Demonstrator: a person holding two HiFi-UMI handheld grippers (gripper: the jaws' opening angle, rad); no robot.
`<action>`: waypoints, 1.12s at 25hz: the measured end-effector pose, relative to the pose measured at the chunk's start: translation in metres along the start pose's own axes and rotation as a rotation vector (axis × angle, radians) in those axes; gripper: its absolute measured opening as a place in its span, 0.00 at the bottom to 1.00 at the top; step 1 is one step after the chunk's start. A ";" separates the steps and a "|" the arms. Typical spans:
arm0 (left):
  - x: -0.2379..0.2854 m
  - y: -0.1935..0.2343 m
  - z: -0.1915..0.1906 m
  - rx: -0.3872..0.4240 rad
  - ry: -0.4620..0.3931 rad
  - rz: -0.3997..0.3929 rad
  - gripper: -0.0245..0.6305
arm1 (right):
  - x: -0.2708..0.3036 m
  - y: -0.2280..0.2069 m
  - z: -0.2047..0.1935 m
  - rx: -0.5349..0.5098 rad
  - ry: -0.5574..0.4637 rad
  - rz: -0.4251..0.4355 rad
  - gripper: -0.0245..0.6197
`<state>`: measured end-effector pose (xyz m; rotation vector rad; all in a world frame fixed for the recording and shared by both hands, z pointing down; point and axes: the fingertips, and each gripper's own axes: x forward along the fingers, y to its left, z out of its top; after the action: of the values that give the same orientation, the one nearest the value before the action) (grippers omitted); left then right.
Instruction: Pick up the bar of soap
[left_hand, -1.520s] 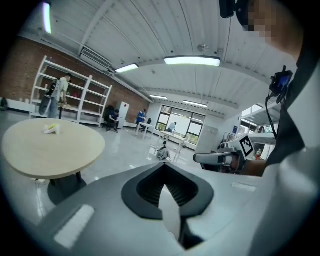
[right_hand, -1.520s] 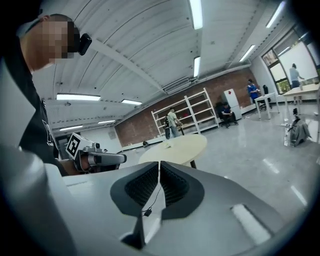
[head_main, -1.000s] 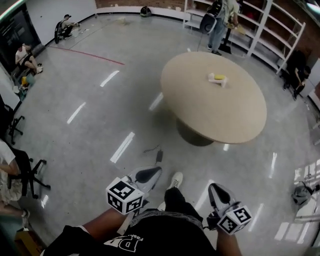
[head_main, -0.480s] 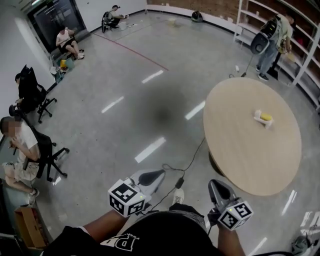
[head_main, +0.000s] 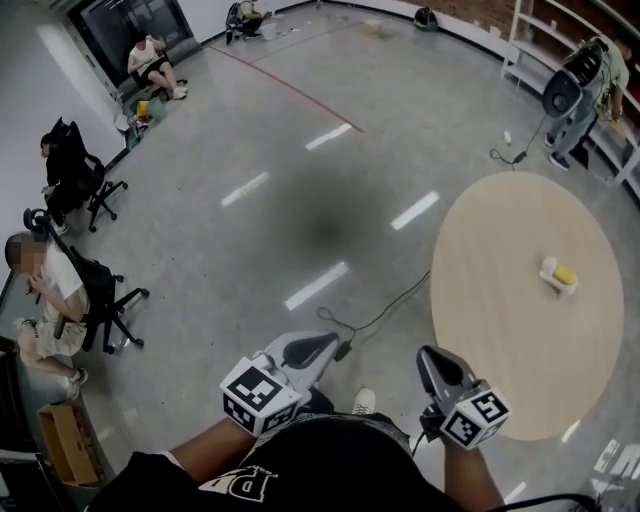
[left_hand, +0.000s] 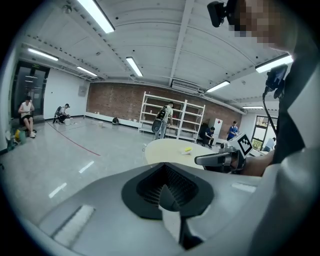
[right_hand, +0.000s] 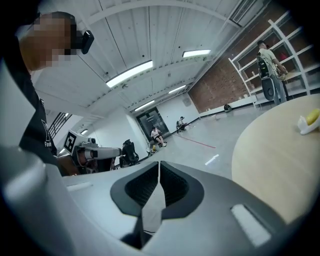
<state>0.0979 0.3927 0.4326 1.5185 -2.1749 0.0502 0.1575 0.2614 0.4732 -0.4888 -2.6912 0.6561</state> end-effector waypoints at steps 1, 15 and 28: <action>0.004 0.012 0.003 -0.003 0.000 -0.007 0.05 | 0.012 -0.006 0.002 0.003 0.006 -0.009 0.06; 0.064 0.268 0.089 -0.042 -0.078 -0.197 0.05 | 0.243 -0.047 0.092 0.019 -0.017 -0.228 0.06; 0.126 0.392 0.145 0.010 -0.053 -0.334 0.05 | 0.352 -0.082 0.136 0.031 -0.024 -0.363 0.06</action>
<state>-0.3380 0.3894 0.4499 1.8866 -1.9331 -0.0906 -0.2280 0.2821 0.4796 0.0193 -2.6858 0.5979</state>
